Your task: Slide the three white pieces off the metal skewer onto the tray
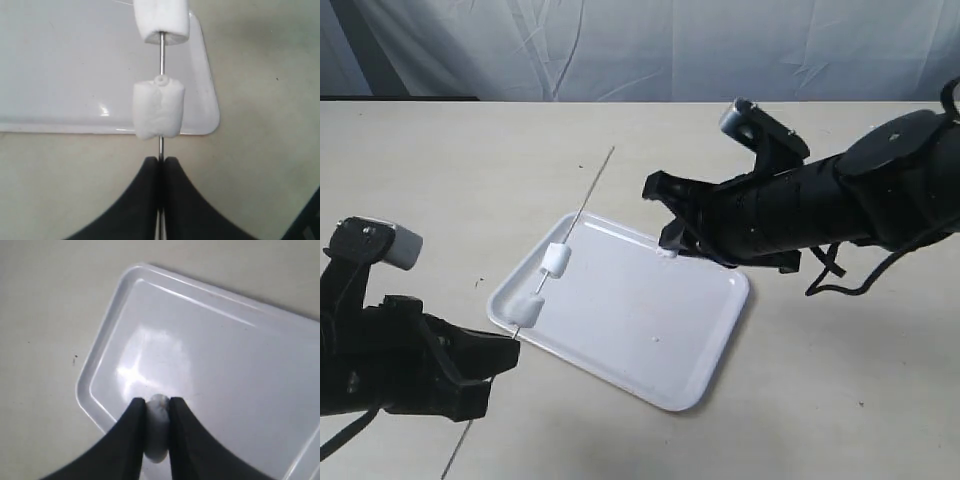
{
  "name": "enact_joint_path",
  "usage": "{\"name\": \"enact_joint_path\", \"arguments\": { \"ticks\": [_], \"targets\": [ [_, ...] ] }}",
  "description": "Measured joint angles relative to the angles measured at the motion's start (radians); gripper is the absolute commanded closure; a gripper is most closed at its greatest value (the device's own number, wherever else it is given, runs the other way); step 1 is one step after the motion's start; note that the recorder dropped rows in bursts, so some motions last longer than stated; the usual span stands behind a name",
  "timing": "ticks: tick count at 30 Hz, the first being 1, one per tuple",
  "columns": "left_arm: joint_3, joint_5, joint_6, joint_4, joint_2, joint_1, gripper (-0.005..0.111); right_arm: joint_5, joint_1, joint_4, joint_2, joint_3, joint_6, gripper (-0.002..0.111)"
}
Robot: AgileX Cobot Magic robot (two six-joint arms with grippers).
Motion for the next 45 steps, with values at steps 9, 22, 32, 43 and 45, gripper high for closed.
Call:
{"name": "enact_joint_path", "arguments": {
  "ticks": [9, 22, 32, 43, 45],
  "targets": [
    [0.000, 0.064, -0.007, 0.000, -0.007, 0.000, 0.107, -0.012, 0.083, -0.004, 0.149, 0.000, -0.005, 0.065],
    [0.001, 0.139, 0.001, 0.000, 0.020, 0.052, 0.107, 0.198, 0.085, 0.019, 0.061, -0.076, -0.135, 0.068],
    [-0.076, -0.153, 0.029, 0.000, 0.092, 0.062, 0.107, 0.224, 0.085, 0.025, -0.085, -0.099, -0.184, 0.065],
    [-0.127, -0.220, 0.023, -0.004, 0.094, 0.062, 0.107, 0.219, 0.085, 0.043, -0.087, -0.099, -0.188, 0.063],
    [-0.128, -0.214, 0.023, -0.004, 0.094, 0.062, 0.107, 0.219, 0.085, 0.047, -0.087, -0.099, -0.188, 0.063]
  ]
}}
